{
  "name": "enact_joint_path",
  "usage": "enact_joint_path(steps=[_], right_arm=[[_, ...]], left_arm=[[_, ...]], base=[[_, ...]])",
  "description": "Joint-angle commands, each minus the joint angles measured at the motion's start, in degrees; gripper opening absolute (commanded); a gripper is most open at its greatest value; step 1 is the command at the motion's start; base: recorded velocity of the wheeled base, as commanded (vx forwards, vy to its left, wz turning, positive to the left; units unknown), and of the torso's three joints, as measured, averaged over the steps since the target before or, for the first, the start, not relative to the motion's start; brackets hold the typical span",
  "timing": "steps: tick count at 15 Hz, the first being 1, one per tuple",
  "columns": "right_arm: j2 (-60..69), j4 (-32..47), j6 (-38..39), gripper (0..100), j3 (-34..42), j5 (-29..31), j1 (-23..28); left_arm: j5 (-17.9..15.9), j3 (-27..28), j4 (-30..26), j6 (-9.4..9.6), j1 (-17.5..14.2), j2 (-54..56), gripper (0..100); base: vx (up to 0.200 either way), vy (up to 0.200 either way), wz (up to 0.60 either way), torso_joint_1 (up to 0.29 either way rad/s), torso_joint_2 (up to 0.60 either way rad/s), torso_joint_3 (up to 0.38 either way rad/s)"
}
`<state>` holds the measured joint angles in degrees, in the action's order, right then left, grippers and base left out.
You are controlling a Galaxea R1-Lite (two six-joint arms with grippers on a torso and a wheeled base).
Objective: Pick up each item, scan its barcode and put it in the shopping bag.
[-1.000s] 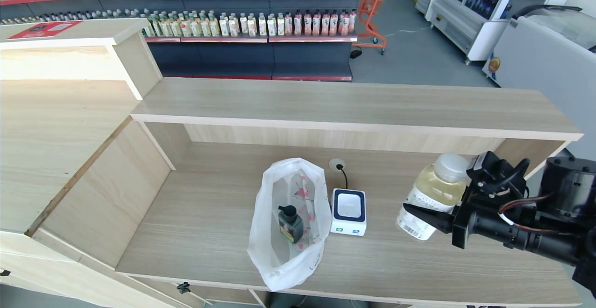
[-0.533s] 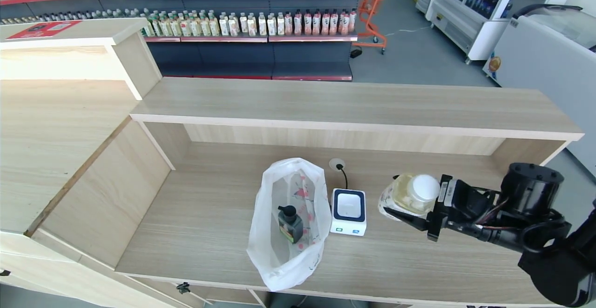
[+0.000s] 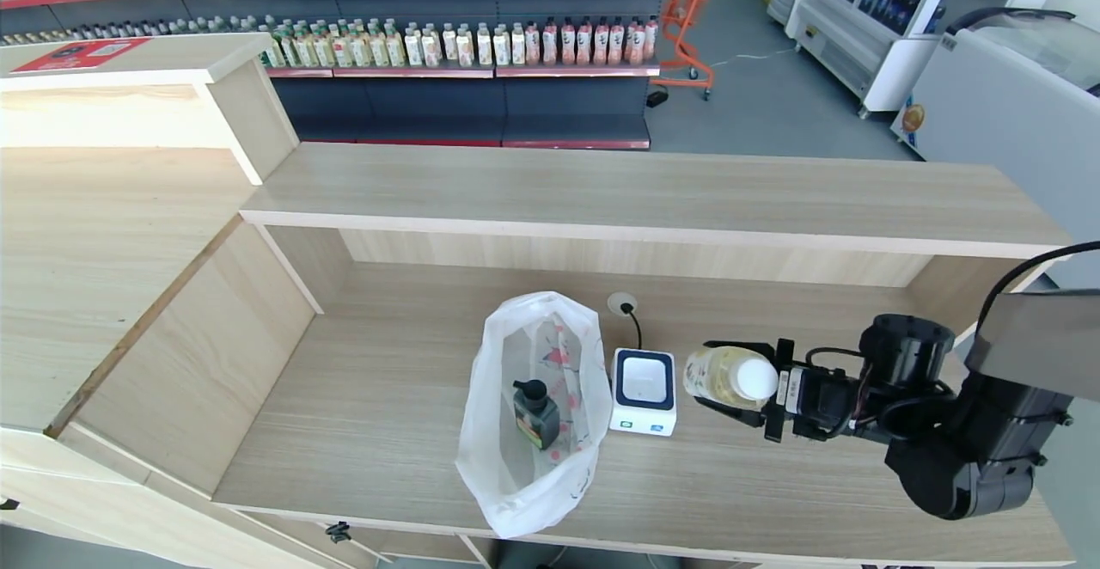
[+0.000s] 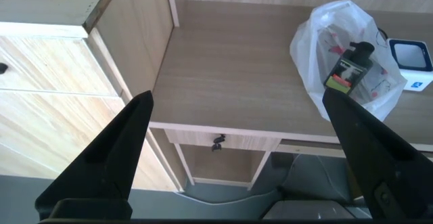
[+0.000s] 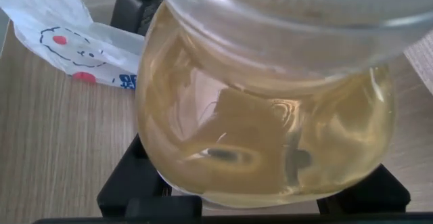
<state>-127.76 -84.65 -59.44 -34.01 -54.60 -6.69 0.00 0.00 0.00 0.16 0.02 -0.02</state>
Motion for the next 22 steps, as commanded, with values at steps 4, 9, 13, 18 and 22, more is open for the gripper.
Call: enact_joint_path(steps=[4,9,13,18,22], right_arm=[[-7.68,-0.51,-3.58,0,-7.91,-0.15,-0.43],[-11.37,-0.6,-4.37,0,-12.39,-0.15,-2.01],[-14.45,-0.6,-4.28,0,-17.58,-0.15,-4.03],[-17.61,-2.1,-4.37,0,-19.69,-0.95,-4.73],[-19.55,-4.21,-4.1,0,-21.89,-1.12,-4.91]], left_arm=[[0.0,0.0,0.0,0.02,-0.02,0.02,100],[0.0,0.0,0.0,0.02,-0.02,0.02,100],[0.0,0.0,0.0,0.02,-0.02,0.02,100],[0.0,0.0,0.0,0.02,-0.02,0.02,100],[0.0,0.0,0.0,0.02,0.06,0.02,100]], base=[[0.0,0.0,0.0,0.0,0.0,0.0],[0.0,0.0,0.0,0.0,0.0,0.0],[0.0,0.0,0.0,0.0,0.0,0.0],[0.0,0.0,0.0,0.0,0.0,0.0],[0.0,0.0,0.0,0.0,0.0,0.0]])
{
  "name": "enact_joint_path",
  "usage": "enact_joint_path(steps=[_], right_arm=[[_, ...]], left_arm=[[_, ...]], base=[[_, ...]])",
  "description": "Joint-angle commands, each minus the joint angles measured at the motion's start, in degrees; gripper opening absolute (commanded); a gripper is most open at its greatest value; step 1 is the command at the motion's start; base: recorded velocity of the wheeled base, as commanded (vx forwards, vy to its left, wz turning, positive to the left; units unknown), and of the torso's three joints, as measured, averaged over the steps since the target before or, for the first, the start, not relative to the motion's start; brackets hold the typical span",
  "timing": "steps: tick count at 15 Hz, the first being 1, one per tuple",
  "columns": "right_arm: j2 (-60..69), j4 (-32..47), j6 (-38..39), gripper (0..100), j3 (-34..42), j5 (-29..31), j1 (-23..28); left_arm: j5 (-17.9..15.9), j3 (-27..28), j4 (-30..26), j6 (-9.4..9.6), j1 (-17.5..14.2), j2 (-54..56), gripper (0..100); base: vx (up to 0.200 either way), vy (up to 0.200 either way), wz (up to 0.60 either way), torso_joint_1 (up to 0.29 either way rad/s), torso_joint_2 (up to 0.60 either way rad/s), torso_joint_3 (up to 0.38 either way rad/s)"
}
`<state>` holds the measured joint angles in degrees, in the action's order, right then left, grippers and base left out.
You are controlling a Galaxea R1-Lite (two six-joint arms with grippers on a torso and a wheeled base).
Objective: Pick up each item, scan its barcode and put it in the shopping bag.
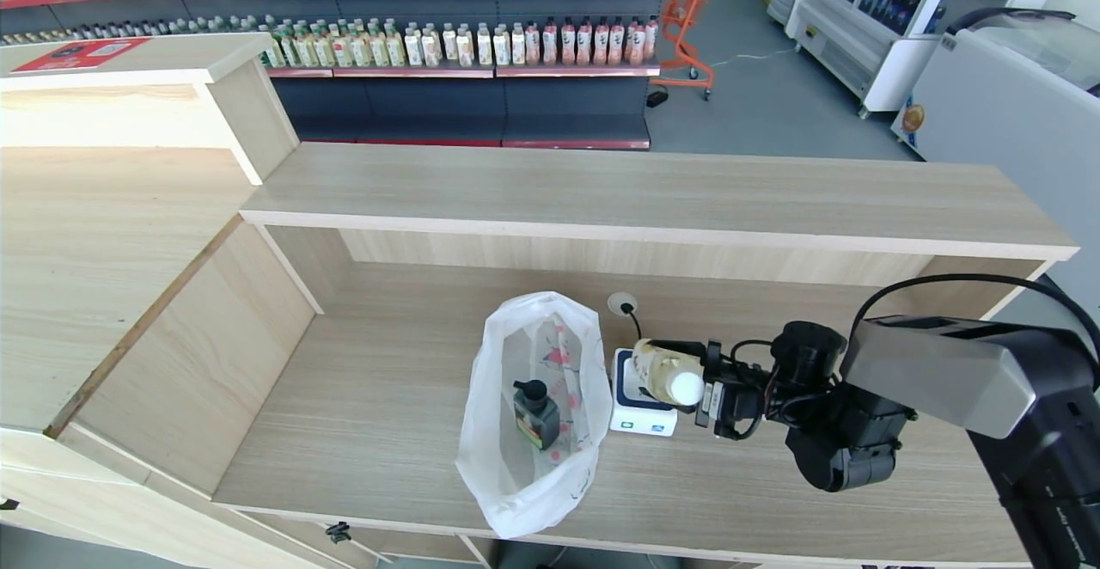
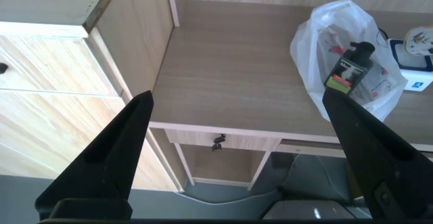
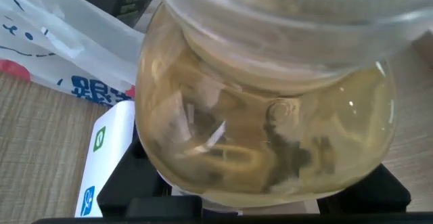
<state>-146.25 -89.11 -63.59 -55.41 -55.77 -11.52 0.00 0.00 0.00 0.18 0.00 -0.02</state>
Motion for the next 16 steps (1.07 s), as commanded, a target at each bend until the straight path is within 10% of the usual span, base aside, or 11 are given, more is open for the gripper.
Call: enact_joint_path(steps=[1,5,8,12,16], right_arm=[[-1.05,0.17,0.04,0,-0.49,0.05,-0.08],[1.93,-0.27,2.68,0,-0.14,0.14,-0.08],[18.19,0.43,20.87,0,6.54,1.9,-0.08],[36.65,19.68,41.17,0,14.8,25.63,-1.75],[28.13,23.37,51.63,0,4.96,31.95,-9.05]], left_arm=[[0.0,0.0,0.0,-0.01,0.0,0.02,100],[0.0,0.0,0.0,-0.01,0.0,0.02,100],[0.0,0.0,0.0,-0.01,0.09,0.02,100],[0.0,0.0,0.0,-0.01,0.0,0.02,100],[0.0,0.0,0.0,-0.01,0.0,0.02,100]], base=[[0.0,0.0,0.0,0.0,0.0,0.0],[0.0,0.0,0.0,0.0,0.0,0.0],[0.0,0.0,0.0,0.0,0.0,0.0],[0.0,0.0,0.0,0.0,0.0,0.0],[0.0,0.0,0.0,0.0,0.0,0.0]])
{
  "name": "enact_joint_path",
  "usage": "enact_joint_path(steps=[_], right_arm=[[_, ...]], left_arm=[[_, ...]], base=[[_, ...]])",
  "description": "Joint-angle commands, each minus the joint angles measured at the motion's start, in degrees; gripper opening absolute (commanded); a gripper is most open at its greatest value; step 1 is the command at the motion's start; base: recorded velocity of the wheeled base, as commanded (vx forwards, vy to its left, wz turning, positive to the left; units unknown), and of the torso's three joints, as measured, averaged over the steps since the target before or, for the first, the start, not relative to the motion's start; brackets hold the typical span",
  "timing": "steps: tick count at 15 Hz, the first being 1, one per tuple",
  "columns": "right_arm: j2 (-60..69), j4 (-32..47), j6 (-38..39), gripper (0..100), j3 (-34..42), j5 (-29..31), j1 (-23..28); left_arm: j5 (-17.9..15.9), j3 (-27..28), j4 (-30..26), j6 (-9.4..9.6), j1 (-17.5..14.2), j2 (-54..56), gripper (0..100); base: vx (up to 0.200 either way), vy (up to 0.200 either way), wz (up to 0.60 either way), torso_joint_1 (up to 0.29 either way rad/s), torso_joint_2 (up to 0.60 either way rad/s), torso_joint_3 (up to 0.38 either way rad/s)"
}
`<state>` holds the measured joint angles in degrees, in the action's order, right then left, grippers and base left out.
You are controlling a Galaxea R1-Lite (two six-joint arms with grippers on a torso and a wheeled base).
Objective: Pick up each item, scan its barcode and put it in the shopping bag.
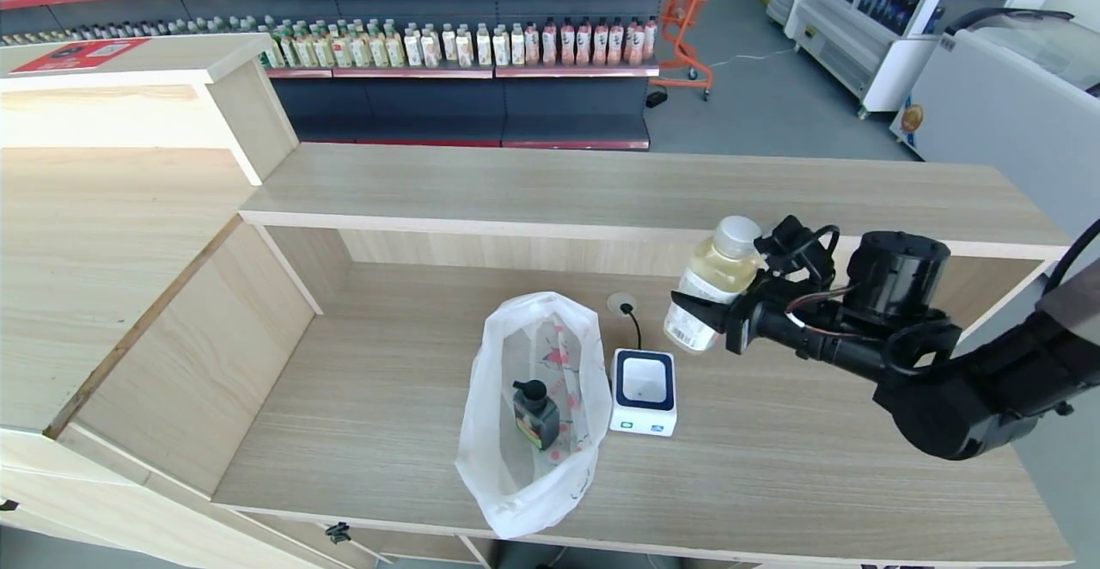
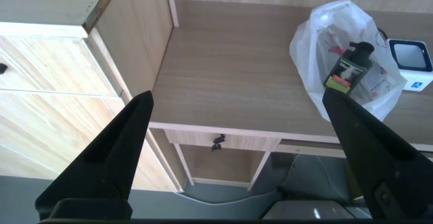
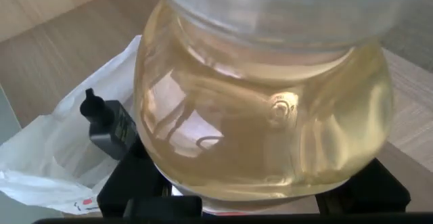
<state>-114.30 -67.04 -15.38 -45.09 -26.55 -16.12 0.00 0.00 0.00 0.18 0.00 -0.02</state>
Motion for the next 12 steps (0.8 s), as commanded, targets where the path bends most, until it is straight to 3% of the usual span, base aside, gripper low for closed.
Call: enact_joint_path(steps=[1,8,12], right_arm=[[-8.31,1.21,3.43,0,-10.01,4.84,-6.38],[-27.2,1.29,4.13,0,-25.92,5.81,-14.56],[-34.41,1.29,3.78,0,-31.64,5.9,-14.91]], left_arm=[[0.0,0.0,0.0,-0.01,0.0,0.02,100],[0.0,0.0,0.0,-0.01,0.0,0.02,100],[0.0,0.0,0.0,-0.01,0.0,0.02,100]], base=[[0.0,0.0,0.0,0.0,0.0,0.0],[0.0,0.0,0.0,0.0,0.0,0.0],[0.0,0.0,0.0,0.0,0.0,0.0]])
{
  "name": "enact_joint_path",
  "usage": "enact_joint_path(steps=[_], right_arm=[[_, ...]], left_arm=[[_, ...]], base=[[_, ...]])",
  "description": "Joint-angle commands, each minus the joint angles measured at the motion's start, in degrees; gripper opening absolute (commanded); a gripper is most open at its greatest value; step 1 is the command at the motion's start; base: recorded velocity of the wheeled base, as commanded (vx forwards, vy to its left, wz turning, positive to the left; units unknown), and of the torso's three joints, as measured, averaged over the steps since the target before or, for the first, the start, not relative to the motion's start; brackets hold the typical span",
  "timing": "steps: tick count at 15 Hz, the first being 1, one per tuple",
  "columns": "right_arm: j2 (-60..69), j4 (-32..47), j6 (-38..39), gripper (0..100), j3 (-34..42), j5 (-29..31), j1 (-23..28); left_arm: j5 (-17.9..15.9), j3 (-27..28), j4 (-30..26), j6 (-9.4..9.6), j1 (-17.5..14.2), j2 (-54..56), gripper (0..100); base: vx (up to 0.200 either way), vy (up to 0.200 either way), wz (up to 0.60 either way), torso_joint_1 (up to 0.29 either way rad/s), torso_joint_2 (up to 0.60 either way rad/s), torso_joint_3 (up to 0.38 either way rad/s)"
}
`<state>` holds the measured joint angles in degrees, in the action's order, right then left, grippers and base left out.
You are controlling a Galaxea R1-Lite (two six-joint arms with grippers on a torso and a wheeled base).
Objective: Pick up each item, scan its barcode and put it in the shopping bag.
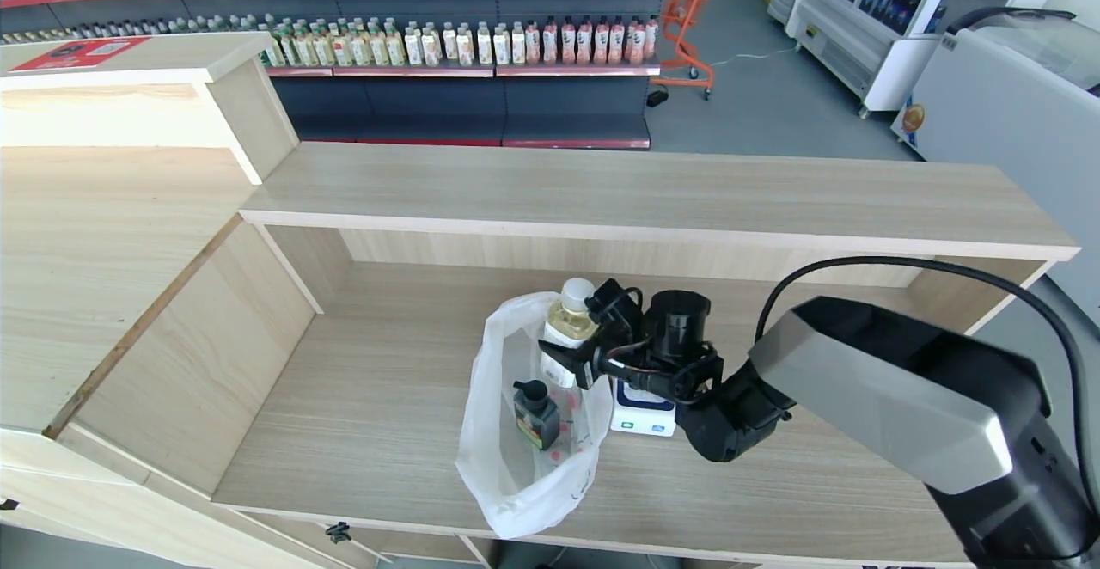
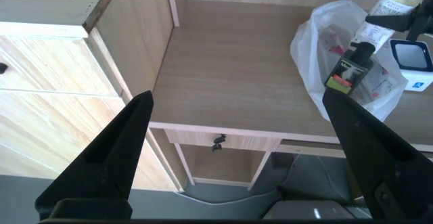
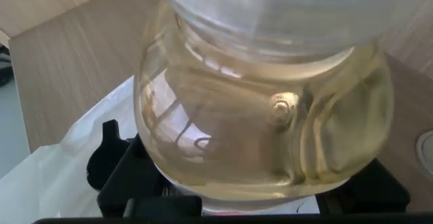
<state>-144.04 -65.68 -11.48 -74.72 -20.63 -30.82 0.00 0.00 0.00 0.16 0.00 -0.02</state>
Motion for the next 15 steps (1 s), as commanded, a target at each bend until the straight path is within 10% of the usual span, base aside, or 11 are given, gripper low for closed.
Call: enact_joint_path(steps=[1,9,10,15], right_arm=[[-5.63,-0.06,-0.12,0,-3.07,-0.03,-0.21],[-11.35,1.61,-2.32,0,-12.3,-0.03,0.14],[-11.43,1.7,-2.67,100,-12.21,-0.12,0.76],[-4.05,1.52,2.34,100,-7.37,-0.2,2.6]], left_arm=[[0.0,0.0,0.0,0.02,0.0,0.02,100],[0.0,0.0,0.0,0.02,0.0,0.02,100],[0.0,0.0,0.0,0.02,0.0,0.02,100],[0.0,0.0,0.0,0.02,0.0,0.02,100]], base=[[0.0,0.0,0.0,0.0,0.0,0.0],[0.0,0.0,0.0,0.0,0.0,0.0],[0.0,0.0,0.0,0.0,0.0,0.0],[0.0,0.0,0.0,0.0,0.0,0.0]])
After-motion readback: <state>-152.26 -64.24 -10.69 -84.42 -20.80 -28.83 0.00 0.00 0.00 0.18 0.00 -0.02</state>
